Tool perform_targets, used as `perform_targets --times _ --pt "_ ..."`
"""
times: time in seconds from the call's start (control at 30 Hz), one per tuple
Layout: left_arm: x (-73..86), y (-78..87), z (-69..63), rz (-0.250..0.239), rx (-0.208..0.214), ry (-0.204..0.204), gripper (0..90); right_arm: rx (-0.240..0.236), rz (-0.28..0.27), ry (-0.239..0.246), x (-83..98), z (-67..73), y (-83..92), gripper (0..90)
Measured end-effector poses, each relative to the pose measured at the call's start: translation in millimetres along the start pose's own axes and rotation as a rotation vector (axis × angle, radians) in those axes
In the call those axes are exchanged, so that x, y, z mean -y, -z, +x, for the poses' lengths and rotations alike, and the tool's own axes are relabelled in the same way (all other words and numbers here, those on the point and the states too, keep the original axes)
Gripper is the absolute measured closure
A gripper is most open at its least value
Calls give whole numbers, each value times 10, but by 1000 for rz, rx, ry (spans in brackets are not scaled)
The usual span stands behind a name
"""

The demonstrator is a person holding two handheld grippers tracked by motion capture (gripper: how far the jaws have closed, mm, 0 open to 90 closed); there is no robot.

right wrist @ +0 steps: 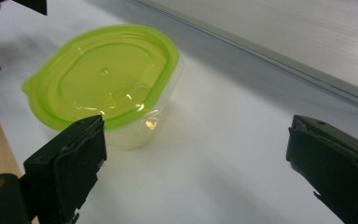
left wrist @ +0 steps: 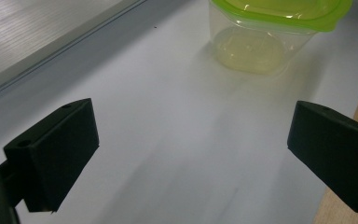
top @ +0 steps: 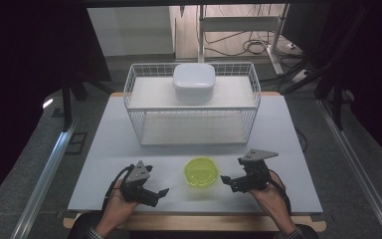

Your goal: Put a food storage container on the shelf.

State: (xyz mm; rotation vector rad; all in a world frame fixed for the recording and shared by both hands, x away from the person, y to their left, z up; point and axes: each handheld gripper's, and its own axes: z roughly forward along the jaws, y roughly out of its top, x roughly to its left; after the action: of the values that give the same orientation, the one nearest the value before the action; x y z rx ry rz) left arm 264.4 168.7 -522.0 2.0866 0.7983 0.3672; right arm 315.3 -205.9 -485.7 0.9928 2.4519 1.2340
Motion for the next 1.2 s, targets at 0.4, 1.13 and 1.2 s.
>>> perform_targets --times 0.4,1.13,1.2 --pt "1 -14 -5 7 -2 -6 19 -48 50 -36 -129 76 -140 81" --pt "1 -28 -12 19 1 -11 20 -240 140 -299 -288 -199 -425 613" --pt "1 -31 -14 20 2 -12 20 -266 141 -333 -281 -228 -441 648"
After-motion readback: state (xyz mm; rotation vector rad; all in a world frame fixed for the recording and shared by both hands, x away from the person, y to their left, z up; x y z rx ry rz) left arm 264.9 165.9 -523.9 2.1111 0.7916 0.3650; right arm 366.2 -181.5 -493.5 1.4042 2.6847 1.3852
